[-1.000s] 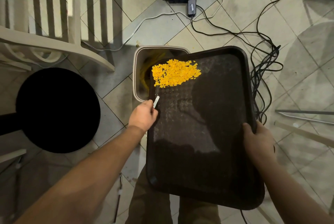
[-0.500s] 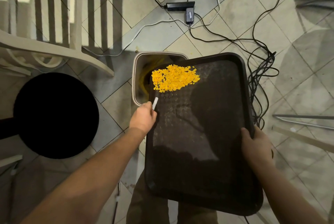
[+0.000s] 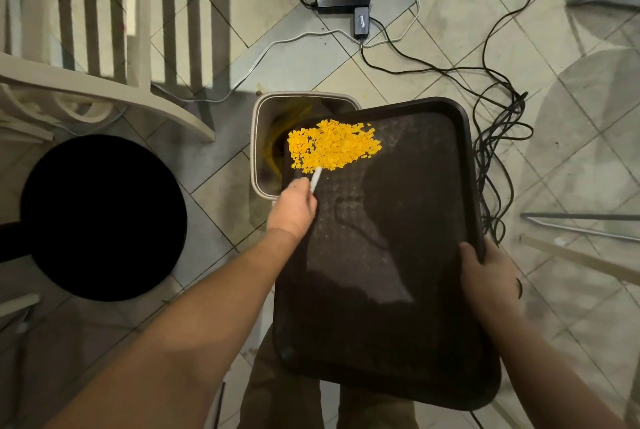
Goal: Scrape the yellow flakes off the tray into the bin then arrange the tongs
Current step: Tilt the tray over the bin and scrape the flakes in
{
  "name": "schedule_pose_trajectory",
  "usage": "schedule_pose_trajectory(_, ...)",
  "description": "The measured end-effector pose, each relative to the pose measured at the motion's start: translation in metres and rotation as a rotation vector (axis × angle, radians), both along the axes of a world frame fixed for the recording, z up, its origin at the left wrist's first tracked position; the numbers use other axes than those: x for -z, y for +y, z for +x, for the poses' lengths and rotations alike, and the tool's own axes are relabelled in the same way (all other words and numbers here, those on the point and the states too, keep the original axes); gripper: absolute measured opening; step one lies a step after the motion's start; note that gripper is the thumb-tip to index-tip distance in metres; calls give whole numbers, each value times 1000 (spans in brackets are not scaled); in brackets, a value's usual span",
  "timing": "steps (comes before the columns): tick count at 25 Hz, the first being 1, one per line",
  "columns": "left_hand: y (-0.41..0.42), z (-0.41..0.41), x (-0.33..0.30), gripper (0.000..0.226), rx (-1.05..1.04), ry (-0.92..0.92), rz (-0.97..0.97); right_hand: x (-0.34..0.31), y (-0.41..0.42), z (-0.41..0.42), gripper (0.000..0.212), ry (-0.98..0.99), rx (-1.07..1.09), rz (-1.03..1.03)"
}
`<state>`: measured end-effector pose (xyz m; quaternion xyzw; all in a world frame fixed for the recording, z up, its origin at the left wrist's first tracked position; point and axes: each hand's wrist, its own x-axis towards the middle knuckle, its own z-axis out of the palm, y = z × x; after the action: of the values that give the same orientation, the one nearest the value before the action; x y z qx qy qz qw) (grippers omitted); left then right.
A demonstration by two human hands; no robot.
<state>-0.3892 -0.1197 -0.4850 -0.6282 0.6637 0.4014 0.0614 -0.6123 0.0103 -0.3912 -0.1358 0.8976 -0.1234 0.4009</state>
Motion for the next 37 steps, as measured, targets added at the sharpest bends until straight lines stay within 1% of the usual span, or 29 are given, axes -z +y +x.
schedule_pose_trajectory(1,-2,5,0,13,-24,-24,-3,0,1,0,28,-6,3,-5)
schedule_pose_trajectory(2,-1,10,-1,15,14,-28,-12,0,1,0,28,-7,5,-7)
schedule_pose_trajectory(5,10,20,-7,25,375,-64,-62,1,1,0,27,17,-6,8)
schedule_pose_trajectory(6,12,23,-7,27,455,-96,-65,1,1,1,27,32,-12,18)
schedule_pose_trajectory(7,10,25,-5,28,487,-127,-59,2,1,2,27,43,-16,26)
schedule_pose_trajectory(9,-2,24,1,25,457,-201,-43,3,0,3,27,43,-22,31)
schedule_pose_trajectory(10,-9,22,4,23,407,-226,-40,3,0,4,27,38,-23,30)
schedule_pose_trajectory(11,-15,21,6,21,352,-229,-44,4,1,4,27,35,-21,27)
schedule_pose_trajectory(13,-19,19,4,21,269,-161,-63,5,2,4,26,30,-12,24)
schedule_pose_trajectory(14,-16,19,0,23,284,-116,-78,5,2,4,26,28,-10,24)
schedule_pose_trajectory(15,-10,18,-3,24,345,-85,-83,5,2,4,26,28,-9,25)
schedule_pose_trajectory(17,1,17,-6,25,479,-98,-52,5,1,4,25,35,-7,28)
schedule_pose_trajectory(18,2,15,-5,24,478,-117,-29,5,0,4,25,38,-8,31)
schedule_pose_trajectory(19,-1,14,-2,22,424,-128,-10,6,0,4,25,41,-8,34)
schedule_pose_trajectory(21,-11,9,2,18,239,-133,5,7,1,3,27,51,-19,38)
schedule_pose_trajectory(23,-10,7,0,15,80,-114,-15,6,1,2,28,56,-28,35)
schedule_pose_trajectory(26,21,6,-14,7,-160,-93,-41,5,0,2,28,49,-26,31)
schedule_pose_trajectory(28,42,6,-21,7,-335,-106,-12,5,-1,2,27,38,-15,39)
schedule_pose_trajectory(32,35,-4,-11,8,-509,-191,73,4,-1,2,27,38,-18,34)
schedule_pose_trajectory(34,17,-19,-4,11,-583,-157,93,5,-1,2,27,39,-19,33)
schedule_pose_trajectory(37,-5,-36,0,14,-697,-43,83,4,1,0,26,38,-23,21)
